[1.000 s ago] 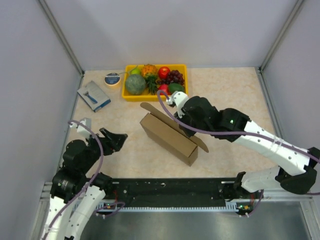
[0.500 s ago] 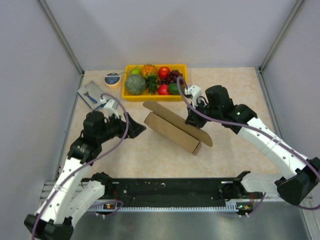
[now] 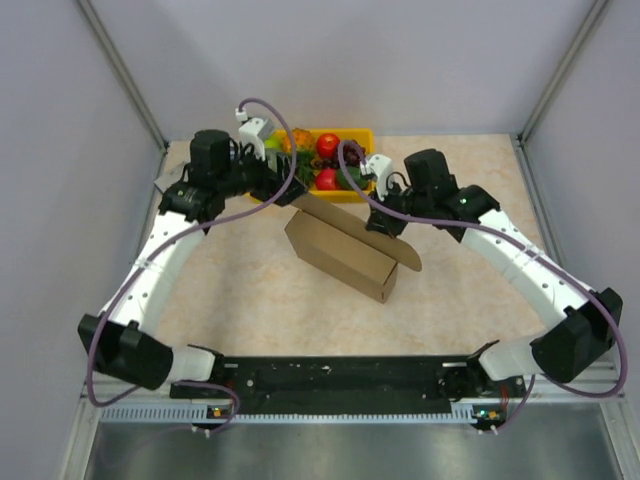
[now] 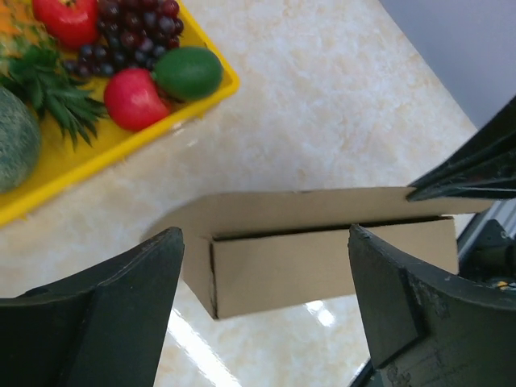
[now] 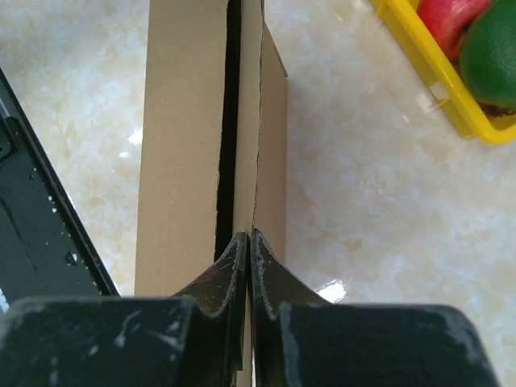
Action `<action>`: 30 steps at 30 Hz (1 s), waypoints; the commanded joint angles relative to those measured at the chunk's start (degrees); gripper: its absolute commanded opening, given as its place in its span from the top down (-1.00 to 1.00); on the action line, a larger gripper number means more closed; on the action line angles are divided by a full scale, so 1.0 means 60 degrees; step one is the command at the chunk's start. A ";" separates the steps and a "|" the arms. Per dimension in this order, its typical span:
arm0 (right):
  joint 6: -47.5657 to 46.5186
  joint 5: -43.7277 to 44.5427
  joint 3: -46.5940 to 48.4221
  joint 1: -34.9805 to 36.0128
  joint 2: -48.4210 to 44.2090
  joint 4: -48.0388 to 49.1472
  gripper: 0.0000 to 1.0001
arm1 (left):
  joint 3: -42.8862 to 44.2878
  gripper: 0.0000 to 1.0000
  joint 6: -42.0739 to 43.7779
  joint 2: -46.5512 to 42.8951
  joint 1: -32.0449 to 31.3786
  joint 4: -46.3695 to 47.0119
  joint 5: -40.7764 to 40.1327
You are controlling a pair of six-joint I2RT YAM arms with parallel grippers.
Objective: Fold the paper box
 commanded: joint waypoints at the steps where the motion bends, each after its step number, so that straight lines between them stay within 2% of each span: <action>1: -0.0759 -0.1016 0.0665 -0.0466 0.0557 -0.0483 1.00 | 0.1552 -0.75 0.2101 0.1483 0.0695 -0.0611 0.1609; 3: -0.0861 -0.1309 0.0797 -0.0540 0.0674 -0.0556 1.00 | 0.2022 -0.75 0.2339 0.1939 0.1061 -0.0918 0.1861; 4: -0.0906 -0.1383 0.0827 -0.0583 0.0704 -0.0556 1.00 | 0.2460 -0.75 0.2775 0.2391 0.1150 -0.1093 0.2428; 8: -0.0950 -0.1676 0.0988 -0.0759 0.0850 -0.0629 1.00 | 0.2626 -0.71 0.3686 0.3112 0.1268 -0.1140 0.3573; 10: -0.0979 -0.1809 0.1061 -0.0832 0.0923 -0.0629 1.00 | 0.2465 -0.61 0.3949 0.3391 0.1268 -0.1110 0.4216; 14: -0.0994 -0.2028 0.1120 -0.0906 0.0982 -0.0600 1.00 | 0.2274 -0.38 0.4156 0.3670 0.1268 -0.1109 0.4557; 16: -0.0994 -0.2029 0.1135 -0.0979 0.1055 -0.0615 1.00 | 0.1998 -0.20 0.4157 0.3583 0.1297 -0.1023 0.4601; 27: -0.0980 -0.2146 0.1500 -0.1096 0.1597 -0.0585 1.00 | 0.1029 0.24 0.3864 0.2777 0.1341 -0.0846 0.3710; 29: -0.0994 -0.2146 0.1545 -0.1111 0.1627 -0.0585 1.00 | 0.0898 0.28 0.3688 0.2631 0.1341 -0.0585 0.3533; 30: -0.0994 -0.2131 0.1545 -0.1126 0.1656 -0.0571 1.00 | 0.0781 0.23 0.3586 0.2485 0.1341 -0.0510 0.3402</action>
